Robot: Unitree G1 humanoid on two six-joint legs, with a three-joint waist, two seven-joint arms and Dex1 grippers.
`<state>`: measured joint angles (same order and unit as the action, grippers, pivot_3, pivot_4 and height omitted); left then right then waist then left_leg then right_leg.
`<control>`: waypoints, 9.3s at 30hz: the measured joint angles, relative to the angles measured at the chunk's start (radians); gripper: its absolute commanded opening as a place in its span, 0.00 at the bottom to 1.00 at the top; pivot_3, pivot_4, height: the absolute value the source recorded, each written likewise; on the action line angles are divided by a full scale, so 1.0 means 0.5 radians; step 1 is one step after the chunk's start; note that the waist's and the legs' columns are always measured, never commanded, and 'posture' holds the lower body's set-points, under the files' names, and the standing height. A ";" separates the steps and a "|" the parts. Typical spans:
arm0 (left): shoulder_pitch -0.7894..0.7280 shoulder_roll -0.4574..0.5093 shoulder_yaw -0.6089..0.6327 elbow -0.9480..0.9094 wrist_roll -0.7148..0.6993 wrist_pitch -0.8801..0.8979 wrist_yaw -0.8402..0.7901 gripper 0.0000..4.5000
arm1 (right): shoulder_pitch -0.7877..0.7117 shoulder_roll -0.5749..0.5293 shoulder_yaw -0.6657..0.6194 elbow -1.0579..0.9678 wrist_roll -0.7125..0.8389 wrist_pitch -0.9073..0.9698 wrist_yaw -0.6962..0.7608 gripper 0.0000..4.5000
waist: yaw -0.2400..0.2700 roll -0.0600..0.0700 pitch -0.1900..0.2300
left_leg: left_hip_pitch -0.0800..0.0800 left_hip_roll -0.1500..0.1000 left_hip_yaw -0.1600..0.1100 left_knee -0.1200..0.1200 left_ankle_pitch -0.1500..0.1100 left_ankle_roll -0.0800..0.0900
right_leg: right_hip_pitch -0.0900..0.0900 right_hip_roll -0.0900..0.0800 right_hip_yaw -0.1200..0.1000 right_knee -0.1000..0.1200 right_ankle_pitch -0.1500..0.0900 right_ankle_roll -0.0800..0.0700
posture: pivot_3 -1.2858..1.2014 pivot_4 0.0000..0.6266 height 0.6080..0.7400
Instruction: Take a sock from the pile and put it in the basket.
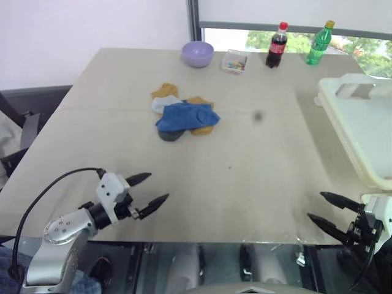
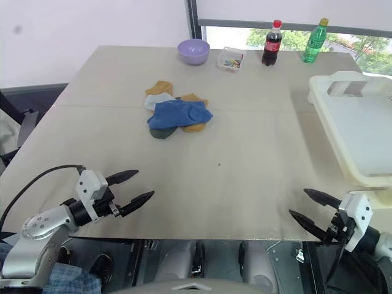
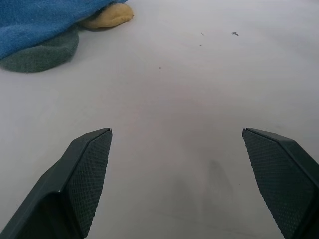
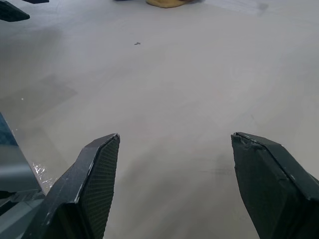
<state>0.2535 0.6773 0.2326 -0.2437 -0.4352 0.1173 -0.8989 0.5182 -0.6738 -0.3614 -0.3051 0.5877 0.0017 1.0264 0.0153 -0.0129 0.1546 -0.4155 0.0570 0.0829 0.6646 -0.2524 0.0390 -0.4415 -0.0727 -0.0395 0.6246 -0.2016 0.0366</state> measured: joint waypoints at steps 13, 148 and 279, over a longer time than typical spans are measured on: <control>0.021 -0.045 -0.001 0.006 0.004 -0.049 -0.026 1.00 | -0.019 -0.012 0.000 -0.035 -0.017 0.078 0.022 0.81 | 0.001 -0.001 0.000 | 0.001 0.000 -0.001 0.007 0.000 0.000 | 0.003 0.001 0.000 0.003 0.000 0.000 | 0.52 0.24 0.97; -1.639 -0.686 -0.879 0.830 1.195 0.203 0.830 0.01 | -0.032 0.250 0.138 -0.124 -0.227 -0.165 -0.151 0.82 | -0.001 -0.008 -0.003 | 0.004 -0.006 -0.011 0.041 0.001 0.002 | 0.018 0.005 -0.003 0.029 0.004 0.003 | 0.52 0.24 0.97; -1.202 -0.194 -1.024 0.137 0.151 1.056 -0.187 0.96 | -0.915 -0.279 0.734 0.075 -0.694 0.292 -0.168 1.00 | -0.004 -0.021 0.003 | 0.002 -0.015 -0.023 0.035 -0.002 0.008 | 0.019 0.009 0.007 0.017 0.003 0.002 | 0.52 0.24 0.97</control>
<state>-0.3475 0.5801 -0.2794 -0.1753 -0.3596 0.6455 -0.9925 0.0604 -0.8130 0.0056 -0.2674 0.2408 0.1477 0.9425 0.0134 -0.0232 0.1560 -0.4143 0.0494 0.0714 0.6823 -0.2535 0.0432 -0.4322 -0.0681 -0.0360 0.6332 -0.2000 0.0374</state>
